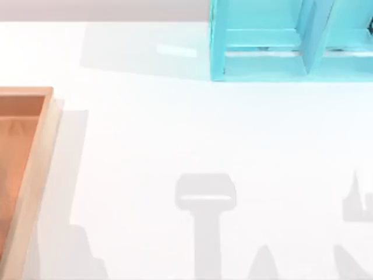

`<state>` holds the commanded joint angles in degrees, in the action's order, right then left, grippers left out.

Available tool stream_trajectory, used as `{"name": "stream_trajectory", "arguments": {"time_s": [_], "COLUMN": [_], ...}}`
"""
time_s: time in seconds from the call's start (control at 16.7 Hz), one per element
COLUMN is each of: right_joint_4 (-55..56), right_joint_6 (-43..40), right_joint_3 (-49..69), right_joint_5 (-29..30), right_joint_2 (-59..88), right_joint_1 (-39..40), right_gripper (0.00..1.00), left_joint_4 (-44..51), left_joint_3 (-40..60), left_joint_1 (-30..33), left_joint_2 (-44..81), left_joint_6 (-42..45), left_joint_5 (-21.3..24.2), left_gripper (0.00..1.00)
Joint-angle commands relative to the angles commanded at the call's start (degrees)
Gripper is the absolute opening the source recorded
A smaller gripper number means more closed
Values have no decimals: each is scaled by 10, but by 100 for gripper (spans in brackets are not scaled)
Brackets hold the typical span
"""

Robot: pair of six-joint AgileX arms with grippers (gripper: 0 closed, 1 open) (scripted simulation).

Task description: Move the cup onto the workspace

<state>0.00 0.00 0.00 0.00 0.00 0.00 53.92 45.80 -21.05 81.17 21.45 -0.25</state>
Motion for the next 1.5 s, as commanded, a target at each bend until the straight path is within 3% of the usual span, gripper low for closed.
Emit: {"name": "stream_trajectory", "arguments": {"time_s": [0.48,1.02,1.5], "right_joint_4": [0,0,0], "right_joint_6": [0,0,0], "right_joint_3": [0,0,0], "right_joint_5": [0,0,0], "right_joint_2": [0,0,0], "right_joint_1": [0,0,0], "right_gripper": [100,100,100], "left_joint_4": [106,227,236], "left_joint_3": [74,142,154], "left_joint_1": [43,274,290], "left_joint_2": [-34,-75,-68], "left_joint_6": [-63,-259,-273], "left_joint_5": [11,5,2], "left_gripper": [0,0,0]}}
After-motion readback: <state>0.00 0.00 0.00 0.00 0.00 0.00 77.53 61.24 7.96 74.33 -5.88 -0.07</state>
